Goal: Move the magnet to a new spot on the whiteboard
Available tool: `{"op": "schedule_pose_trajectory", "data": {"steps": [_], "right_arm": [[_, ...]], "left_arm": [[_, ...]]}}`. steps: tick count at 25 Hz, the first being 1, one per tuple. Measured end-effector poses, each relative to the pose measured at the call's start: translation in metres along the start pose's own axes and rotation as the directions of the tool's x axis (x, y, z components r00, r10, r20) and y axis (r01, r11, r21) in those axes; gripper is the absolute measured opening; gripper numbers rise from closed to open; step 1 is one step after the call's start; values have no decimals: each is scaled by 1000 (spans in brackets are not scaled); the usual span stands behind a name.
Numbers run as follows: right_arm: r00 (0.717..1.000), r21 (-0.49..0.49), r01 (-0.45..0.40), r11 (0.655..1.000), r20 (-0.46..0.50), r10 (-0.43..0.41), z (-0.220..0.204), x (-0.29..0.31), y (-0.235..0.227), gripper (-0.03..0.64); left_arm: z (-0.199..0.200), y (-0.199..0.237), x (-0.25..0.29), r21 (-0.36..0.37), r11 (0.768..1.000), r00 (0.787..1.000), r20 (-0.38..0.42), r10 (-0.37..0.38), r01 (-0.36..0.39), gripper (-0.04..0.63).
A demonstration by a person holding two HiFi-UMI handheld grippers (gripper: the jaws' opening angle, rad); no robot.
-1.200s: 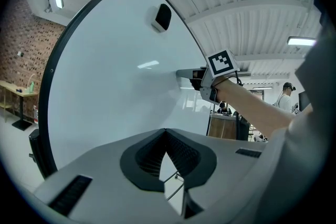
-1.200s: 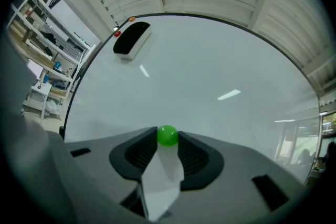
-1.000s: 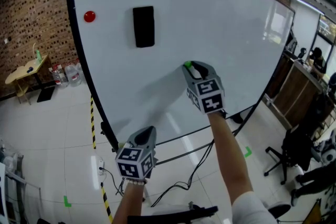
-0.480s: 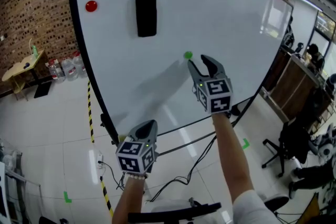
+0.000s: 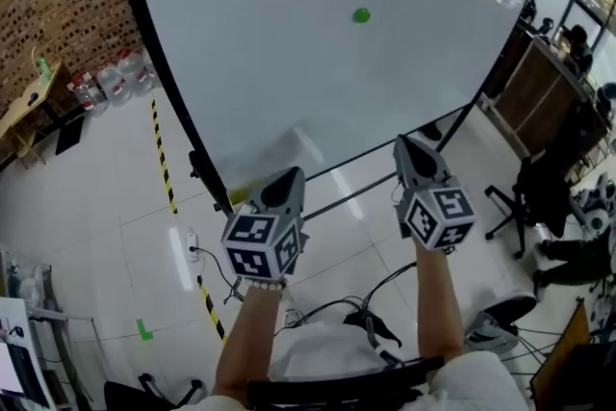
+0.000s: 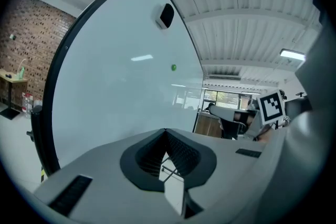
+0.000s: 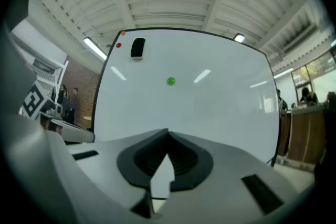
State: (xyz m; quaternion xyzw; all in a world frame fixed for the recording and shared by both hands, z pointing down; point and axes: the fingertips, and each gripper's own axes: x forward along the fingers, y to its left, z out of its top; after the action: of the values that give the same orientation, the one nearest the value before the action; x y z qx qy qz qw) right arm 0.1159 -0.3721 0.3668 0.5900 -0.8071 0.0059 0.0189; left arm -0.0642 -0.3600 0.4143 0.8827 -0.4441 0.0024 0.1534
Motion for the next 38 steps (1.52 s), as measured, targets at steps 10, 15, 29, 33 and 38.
{"op": "schedule_pose_trajectory", "data": {"steps": [10, 15, 29, 33, 38], "right_arm": [[995, 291, 56, 955, -96, -29, -100, -81, 30, 5], [996, 345, 9, 939, -88, 22, -110, -121, 41, 5], [990, 379, -103, 920, -50, 131, -122, -324, 22, 5], [984, 408, -154, 900, -19, 176, -125, -371, 28, 5], [971, 430, -211, 878, -9, 238, -133, -411, 41, 5]], "left_arm": [[-56, -16, -23, -27, 996, 992, -93, -87, 84, -8], [-71, -49, -47, -19, 997, 992, -101, -78, 77, -8], [-146, -230, -143, 4, 1000, 995, -102, -4, 5, -8], [-167, -253, -189, 3, 997, 991, -110, 74, -74, -8], [-188, -272, -233, -5, 989, 981, -131, 145, -147, -8]]}}
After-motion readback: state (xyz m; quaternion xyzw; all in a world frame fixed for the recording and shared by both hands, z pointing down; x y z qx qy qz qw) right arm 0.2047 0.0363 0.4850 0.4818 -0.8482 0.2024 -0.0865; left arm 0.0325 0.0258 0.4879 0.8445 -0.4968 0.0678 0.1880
